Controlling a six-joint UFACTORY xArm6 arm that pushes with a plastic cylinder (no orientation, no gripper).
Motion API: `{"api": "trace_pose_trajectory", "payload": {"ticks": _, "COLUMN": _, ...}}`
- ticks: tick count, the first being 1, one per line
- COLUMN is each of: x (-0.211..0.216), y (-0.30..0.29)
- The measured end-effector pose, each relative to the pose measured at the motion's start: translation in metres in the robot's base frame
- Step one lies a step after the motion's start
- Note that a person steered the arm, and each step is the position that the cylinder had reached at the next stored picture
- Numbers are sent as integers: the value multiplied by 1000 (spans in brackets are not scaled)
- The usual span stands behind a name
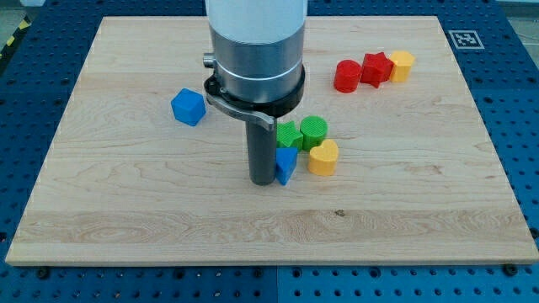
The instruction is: Move the blue cube to the bottom of the blue triangle
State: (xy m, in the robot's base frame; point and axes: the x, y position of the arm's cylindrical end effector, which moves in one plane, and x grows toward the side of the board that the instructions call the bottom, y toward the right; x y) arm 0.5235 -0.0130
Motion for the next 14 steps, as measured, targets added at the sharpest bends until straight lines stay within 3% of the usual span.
{"api": "trace_pose_trajectory", "payload": {"ticks": 4, "x": 15, "y": -3}}
{"api": "trace_pose_trajectory", "payload": {"ticks": 7, "x": 14, "y": -71}}
{"api": "trace_pose_trajectory", "payload": {"ticks": 9, "x": 8, "y": -73}}
{"api": "trace_pose_trajectory", "payload": {"ticks": 12, "x": -77, "y": -150}}
{"api": "trace_pose_trajectory", "payload": {"ticks": 14, "x": -162, "y": -153}}
